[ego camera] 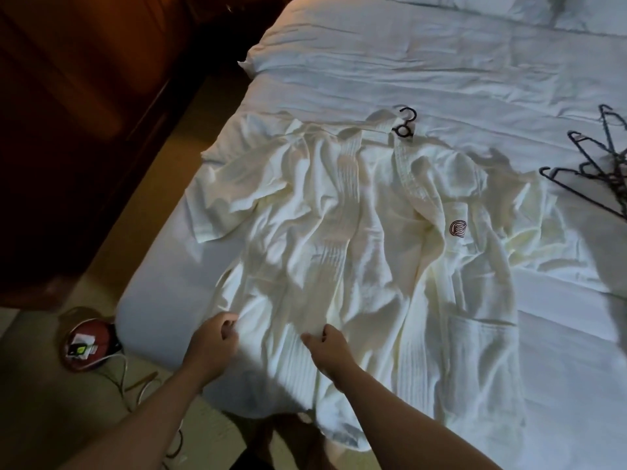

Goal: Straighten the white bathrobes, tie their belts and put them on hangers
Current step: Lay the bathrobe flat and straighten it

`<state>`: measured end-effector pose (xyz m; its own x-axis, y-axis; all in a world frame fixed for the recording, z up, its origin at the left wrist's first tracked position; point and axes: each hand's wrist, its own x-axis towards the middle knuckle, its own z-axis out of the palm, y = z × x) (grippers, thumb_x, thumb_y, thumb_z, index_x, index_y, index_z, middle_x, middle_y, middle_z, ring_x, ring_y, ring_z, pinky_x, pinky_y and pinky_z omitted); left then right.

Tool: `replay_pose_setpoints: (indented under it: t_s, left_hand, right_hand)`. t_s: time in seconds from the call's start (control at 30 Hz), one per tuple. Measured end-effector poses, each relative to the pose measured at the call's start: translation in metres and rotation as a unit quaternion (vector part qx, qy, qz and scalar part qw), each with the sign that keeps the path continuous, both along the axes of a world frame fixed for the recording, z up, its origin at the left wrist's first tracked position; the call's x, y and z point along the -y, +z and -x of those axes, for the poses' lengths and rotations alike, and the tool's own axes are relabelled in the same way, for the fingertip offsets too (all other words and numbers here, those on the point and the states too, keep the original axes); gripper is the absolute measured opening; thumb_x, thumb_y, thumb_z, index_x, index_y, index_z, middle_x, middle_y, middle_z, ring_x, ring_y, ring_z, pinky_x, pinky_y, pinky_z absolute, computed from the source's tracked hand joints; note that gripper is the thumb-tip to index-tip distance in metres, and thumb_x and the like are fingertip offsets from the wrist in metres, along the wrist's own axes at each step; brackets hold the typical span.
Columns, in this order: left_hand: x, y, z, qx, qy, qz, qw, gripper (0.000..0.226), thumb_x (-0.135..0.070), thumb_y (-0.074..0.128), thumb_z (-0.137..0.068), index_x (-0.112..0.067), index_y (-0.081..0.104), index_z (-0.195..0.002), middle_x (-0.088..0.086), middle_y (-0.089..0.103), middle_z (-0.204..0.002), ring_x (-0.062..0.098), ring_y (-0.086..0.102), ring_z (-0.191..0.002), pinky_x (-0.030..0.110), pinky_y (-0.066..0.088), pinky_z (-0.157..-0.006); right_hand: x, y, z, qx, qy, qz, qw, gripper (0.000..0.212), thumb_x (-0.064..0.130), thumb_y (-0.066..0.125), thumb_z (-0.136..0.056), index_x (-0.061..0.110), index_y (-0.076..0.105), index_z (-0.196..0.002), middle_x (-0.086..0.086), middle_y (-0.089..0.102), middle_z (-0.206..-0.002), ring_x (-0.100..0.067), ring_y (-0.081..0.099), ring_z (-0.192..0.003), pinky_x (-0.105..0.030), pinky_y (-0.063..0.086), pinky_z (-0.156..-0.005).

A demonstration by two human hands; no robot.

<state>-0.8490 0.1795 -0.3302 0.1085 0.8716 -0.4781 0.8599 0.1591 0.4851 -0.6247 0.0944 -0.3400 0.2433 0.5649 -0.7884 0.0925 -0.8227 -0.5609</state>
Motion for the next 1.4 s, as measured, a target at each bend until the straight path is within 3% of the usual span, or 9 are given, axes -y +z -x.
replay_pose_setpoints:
  t_s: [0.2, 0.43, 0.53, 0.67, 0.83, 0.93, 1.13, 1.27, 1.4]
  left_hand:
    - [-0.023, -0.001, 0.011, -0.035, 0.055, -0.036, 0.997, 0.037, -0.016, 0.065, -0.09, -0.013, 0.059, -0.127, 0.013, 0.057, -0.123, 0.033, 0.059, -0.107, 0.043, 0.05, -0.094]
    - [-0.028, -0.009, 0.017, -0.04, -0.005, 0.08, 0.996, 0.028, -0.033, 0.063, -0.095, -0.013, 0.067, -0.113, 0.011, 0.071, -0.11, 0.032, 0.065, -0.101, 0.033, 0.046, -0.076]
    - [-0.027, -0.008, 0.015, 0.008, -0.011, 0.133, 0.991, 0.014, -0.033, 0.063, -0.095, -0.022, 0.064, -0.104, 0.005, 0.07, -0.102, 0.028, 0.064, -0.096, 0.035, 0.049, -0.081]
    - [-0.025, -0.001, 0.008, 0.073, 0.02, 0.192, 0.978, 0.012, -0.031, 0.065, -0.094, -0.022, 0.062, -0.101, -0.002, 0.065, -0.094, 0.018, 0.062, -0.089, 0.031, 0.049, -0.073]
    - [-0.037, 0.004, 0.018, 0.124, 0.03, 0.237, 0.963, 0.039, -0.042, 0.08, -0.08, -0.012, 0.068, -0.103, 0.008, 0.074, -0.094, 0.027, 0.072, -0.087, 0.046, 0.059, -0.08]
    - [-0.042, 0.015, 0.031, 0.128, 0.021, 0.208, 0.969, 0.025, -0.033, 0.076, -0.086, -0.016, 0.068, -0.103, 0.005, 0.074, -0.094, 0.026, 0.071, -0.088, 0.044, 0.059, -0.082]
    - [-0.046, 0.025, 0.041, 0.167, 0.037, 0.224, 0.959, 0.018, -0.014, 0.071, -0.087, -0.021, 0.07, -0.104, 0.002, 0.075, -0.095, 0.025, 0.07, -0.092, 0.044, 0.057, -0.083]
    - [-0.044, 0.031, 0.034, 0.28, 0.126, 0.325, 0.895, 0.043, -0.002, 0.055, -0.056, 0.007, 0.065, -0.097, 0.027, 0.07, -0.105, 0.04, 0.064, -0.096, 0.05, 0.051, -0.092]
    - [-0.047, 0.044, 0.032, 0.349, 0.201, 0.419, 0.814, 0.044, -0.016, 0.048, -0.082, 0.002, 0.067, -0.118, 0.026, 0.068, -0.119, 0.044, 0.062, -0.114, 0.053, 0.045, -0.105]
  right_hand:
    - [0.012, 0.009, 0.007, 0.026, -0.128, -0.028, 0.991, 0.024, 0.029, 0.057, -0.1, 0.007, 0.056, -0.09, -0.003, 0.057, -0.082, -0.016, 0.054, -0.071, -0.03, 0.043, -0.063]
    - [0.037, 0.029, -0.004, 0.18, -0.321, -0.07, 0.927, 0.023, 0.028, 0.055, -0.102, 0.009, 0.06, -0.091, -0.001, 0.062, -0.081, -0.014, 0.057, -0.073, -0.027, 0.041, -0.059]
    - [0.043, 0.026, 0.003, 0.075, -0.274, -0.007, 0.959, 0.022, 0.032, 0.062, -0.098, 0.013, 0.064, -0.108, -0.002, 0.068, -0.098, -0.018, 0.063, -0.085, -0.03, 0.048, -0.069]
    - [0.061, 0.027, 0.026, -0.034, -0.161, 0.016, 0.986, 0.034, 0.021, 0.073, -0.09, 0.009, 0.064, -0.12, 0.004, 0.069, -0.098, -0.008, 0.064, -0.083, -0.016, 0.047, -0.059]
    - [0.061, 0.037, 0.048, 0.071, -0.139, 0.019, 0.988, 0.04, 0.026, 0.065, -0.093, 0.011, 0.057, -0.13, 0.004, 0.065, -0.11, -0.014, 0.062, -0.098, -0.028, 0.052, -0.081]
    - [0.061, 0.049, 0.046, 0.143, -0.168, 0.027, 0.975, 0.045, 0.028, 0.054, -0.102, 0.009, 0.049, -0.142, -0.01, 0.058, -0.13, -0.033, 0.054, -0.124, -0.038, 0.041, -0.101]
    - [0.071, 0.055, 0.035, 0.211, -0.152, 0.063, 0.963, 0.012, 0.028, 0.051, -0.101, 0.016, 0.054, -0.099, -0.006, 0.056, -0.094, -0.032, 0.055, -0.091, -0.036, 0.04, -0.076]
    - [0.069, 0.055, 0.044, 0.167, -0.182, 0.027, 0.969, 0.017, 0.03, 0.056, -0.1, 0.015, 0.062, -0.106, -0.002, 0.061, -0.096, -0.028, 0.058, -0.096, -0.032, 0.038, -0.08]
    - [0.074, 0.063, 0.043, 0.149, -0.225, 0.003, 0.963, 0.012, 0.026, 0.06, -0.099, 0.015, 0.066, -0.102, 0.005, 0.064, -0.085, -0.024, 0.06, -0.087, -0.03, 0.041, -0.075]
